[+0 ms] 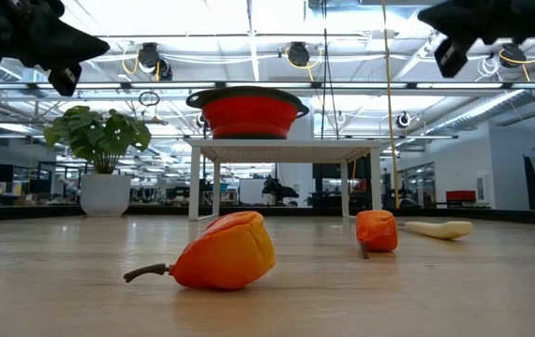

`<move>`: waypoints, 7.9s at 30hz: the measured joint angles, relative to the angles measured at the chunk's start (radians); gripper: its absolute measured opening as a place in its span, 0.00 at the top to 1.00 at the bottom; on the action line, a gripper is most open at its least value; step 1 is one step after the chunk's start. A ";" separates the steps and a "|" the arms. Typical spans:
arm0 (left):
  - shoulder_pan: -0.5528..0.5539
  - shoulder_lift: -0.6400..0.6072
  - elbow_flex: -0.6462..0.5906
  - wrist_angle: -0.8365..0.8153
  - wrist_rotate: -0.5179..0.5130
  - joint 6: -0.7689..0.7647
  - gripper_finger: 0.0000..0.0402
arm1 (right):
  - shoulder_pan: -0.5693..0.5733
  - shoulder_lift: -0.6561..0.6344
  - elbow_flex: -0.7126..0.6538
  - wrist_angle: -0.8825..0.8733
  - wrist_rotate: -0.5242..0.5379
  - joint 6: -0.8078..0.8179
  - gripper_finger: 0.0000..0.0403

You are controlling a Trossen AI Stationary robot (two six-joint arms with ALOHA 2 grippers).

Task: Pick & Place Fruit
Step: Put the red pomegranate into the red strainer bowl on the shelf

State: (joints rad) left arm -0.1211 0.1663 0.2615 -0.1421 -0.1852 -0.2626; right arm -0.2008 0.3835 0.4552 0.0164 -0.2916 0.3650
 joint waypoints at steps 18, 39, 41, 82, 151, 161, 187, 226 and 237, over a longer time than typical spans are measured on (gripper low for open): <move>0.000 0.001 0.000 -0.039 0.000 0.025 1.00 | 0.232 0.356 0.387 -0.337 -0.028 -0.037 1.00; 0.000 0.001 0.000 -0.042 0.000 0.018 0.96 | 0.589 0.757 0.776 -0.908 0.109 -0.011 1.00; 0.000 0.001 0.000 -0.042 0.000 0.018 0.96 | 0.620 0.781 0.793 -0.942 0.133 0.014 1.00; 0.000 0.001 0.000 -0.035 -0.034 0.014 0.98 | 0.910 0.874 0.730 -1.222 -0.028 0.729 0.88; 0.000 0.001 0.001 -0.032 -0.034 -0.008 0.96 | 0.909 0.867 0.730 -1.171 -0.026 0.856 0.09; 0.000 0.001 0.001 -0.024 -0.034 -0.007 0.99 | 0.918 0.867 0.730 -1.112 -0.021 0.871 0.09; 0.000 0.001 0.001 -0.024 -0.034 -0.009 0.95 | 1.088 1.091 0.730 -1.075 0.027 1.328 0.10; 0.000 0.001 0.001 -0.026 -0.034 -0.011 0.95 | 1.087 1.156 0.624 -0.872 0.108 1.399 0.09; 0.000 0.001 0.001 -0.026 -0.034 -0.011 0.95 | 1.087 1.156 0.624 -0.855 0.108 1.351 0.10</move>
State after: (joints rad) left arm -0.1215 0.1672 0.2623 -0.1677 -0.2192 -0.2733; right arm 0.8860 1.5394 1.0790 -0.8390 -0.1841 1.7164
